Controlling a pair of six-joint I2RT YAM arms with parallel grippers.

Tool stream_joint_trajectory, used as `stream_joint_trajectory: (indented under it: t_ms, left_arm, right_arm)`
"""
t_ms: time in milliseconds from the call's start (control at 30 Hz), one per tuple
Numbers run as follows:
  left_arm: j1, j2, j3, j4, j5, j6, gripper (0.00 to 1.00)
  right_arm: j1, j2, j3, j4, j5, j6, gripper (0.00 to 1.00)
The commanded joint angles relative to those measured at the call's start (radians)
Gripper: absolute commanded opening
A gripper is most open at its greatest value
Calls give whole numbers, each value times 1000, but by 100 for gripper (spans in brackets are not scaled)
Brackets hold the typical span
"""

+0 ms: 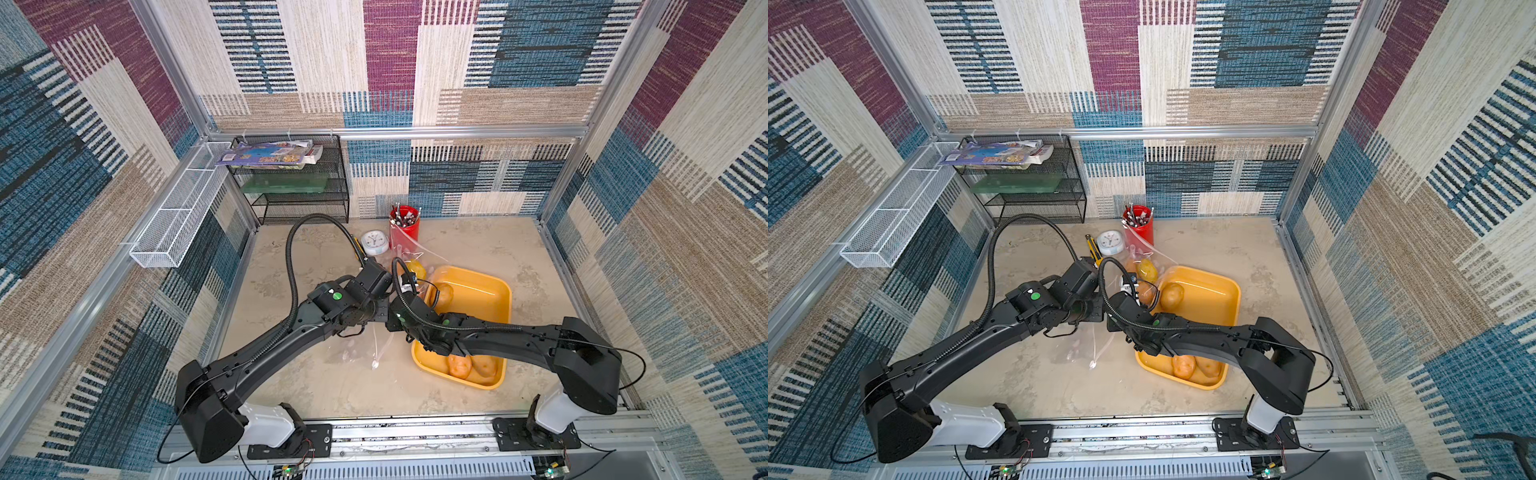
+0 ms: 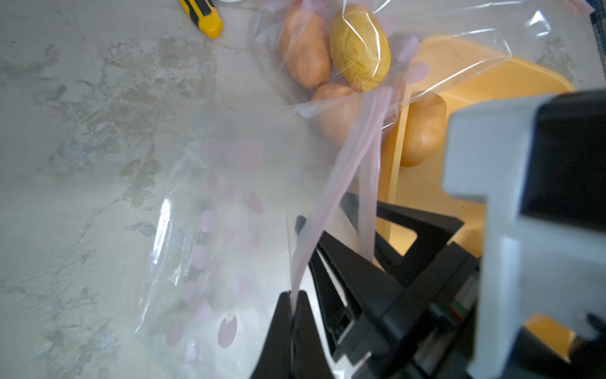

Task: Put the potatoes into a zipper bag and zip it
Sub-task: Open the zipper of the food storage bag at the center of the board.

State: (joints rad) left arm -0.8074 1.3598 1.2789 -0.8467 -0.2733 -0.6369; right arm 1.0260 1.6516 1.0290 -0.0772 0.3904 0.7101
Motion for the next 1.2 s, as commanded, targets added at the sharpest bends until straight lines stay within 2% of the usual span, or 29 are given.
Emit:
stream_joint_trajectory:
  t_ms: [0, 67, 167, 333, 500, 600, 700, 933, 1033, 1167]
  left_arm:
    - [-4, -7, 32, -68, -149, 3, 0]
    - [-10, -6, 59, -97, -194, -2, 0]
    - [-42, -2, 100, -133, -253, -9, 0]
    - [-104, 56, 161, -184, -340, -36, 0]
    - [-128, 100, 193, -199, -345, -52, 0]
    - [-138, 122, 197, -197, -345, -53, 0]
    - [-142, 141, 201, -197, -340, -52, 0]
    - [-143, 157, 206, -195, -325, -46, 0]
    - [-143, 165, 208, -192, -315, -46, 0]
    - [-143, 176, 211, -193, -311, -45, 0]
  right_arm:
    - [10, 20, 10, -60, 89, 25, 20]
    - [31, 25, 4, -85, 120, 40, 9]
    - [46, 16, -25, -87, 153, 51, 3]
    - [66, -5, -56, -107, 228, 52, 3]
    - [74, -15, -77, -147, 289, 72, 7]
    - [67, -30, -97, -126, 267, 64, 15]
    - [63, -66, -120, -86, 236, 40, 26]
    - [40, -199, -216, 51, 104, -35, 49]
    - [35, -242, -227, 65, 73, -47, 63]
    - [32, -292, -239, 85, 25, -65, 77]
